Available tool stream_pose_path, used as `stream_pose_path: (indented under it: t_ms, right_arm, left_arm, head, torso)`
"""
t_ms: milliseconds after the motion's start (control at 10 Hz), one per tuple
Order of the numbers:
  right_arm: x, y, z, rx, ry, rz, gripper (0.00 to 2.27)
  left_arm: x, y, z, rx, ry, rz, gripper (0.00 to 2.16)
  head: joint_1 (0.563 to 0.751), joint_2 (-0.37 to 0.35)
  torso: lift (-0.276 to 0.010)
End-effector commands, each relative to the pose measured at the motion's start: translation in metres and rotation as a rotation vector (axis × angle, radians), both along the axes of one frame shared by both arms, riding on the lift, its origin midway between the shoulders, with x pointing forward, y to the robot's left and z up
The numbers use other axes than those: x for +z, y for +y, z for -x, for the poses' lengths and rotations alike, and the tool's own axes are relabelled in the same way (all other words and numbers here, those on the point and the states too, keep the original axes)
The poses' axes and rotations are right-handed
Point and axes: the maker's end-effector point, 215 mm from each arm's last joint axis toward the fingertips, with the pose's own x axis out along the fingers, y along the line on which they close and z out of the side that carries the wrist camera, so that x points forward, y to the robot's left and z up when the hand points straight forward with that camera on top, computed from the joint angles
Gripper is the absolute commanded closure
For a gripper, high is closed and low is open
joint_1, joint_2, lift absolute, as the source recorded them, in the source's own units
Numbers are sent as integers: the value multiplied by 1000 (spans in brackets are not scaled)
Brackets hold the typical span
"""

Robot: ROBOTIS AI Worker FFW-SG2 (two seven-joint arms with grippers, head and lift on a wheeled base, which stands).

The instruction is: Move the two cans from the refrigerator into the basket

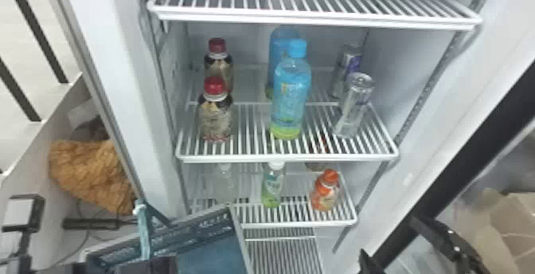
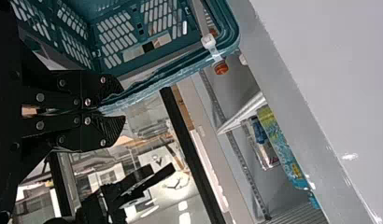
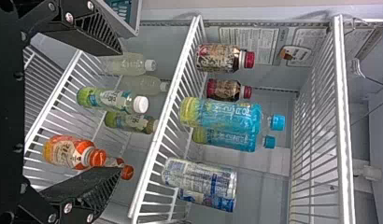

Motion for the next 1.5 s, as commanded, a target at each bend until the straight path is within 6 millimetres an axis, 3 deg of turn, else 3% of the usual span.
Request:
stream_pose_path:
  t_ms: [0, 800, 1400]
  right_arm:
    - [0, 0, 0, -1, 0, 1, 182]
    - [4, -2, -7, -6, -33, -4, 182]
    - [20, -8, -58, -45, -133, 5, 182]
  left_arm:
    - [-1, -1, -1, 0, 3, 4, 1200]
    - [0, -4, -3, -8, 6, 11, 1200]
    - [3, -3, -5, -10, -2, 10, 1200]
  head:
    - [695, -105]
    - [695, -109]
    - [695, -118]
  torso:
    - [-25]
    - [-25]
    - [-25]
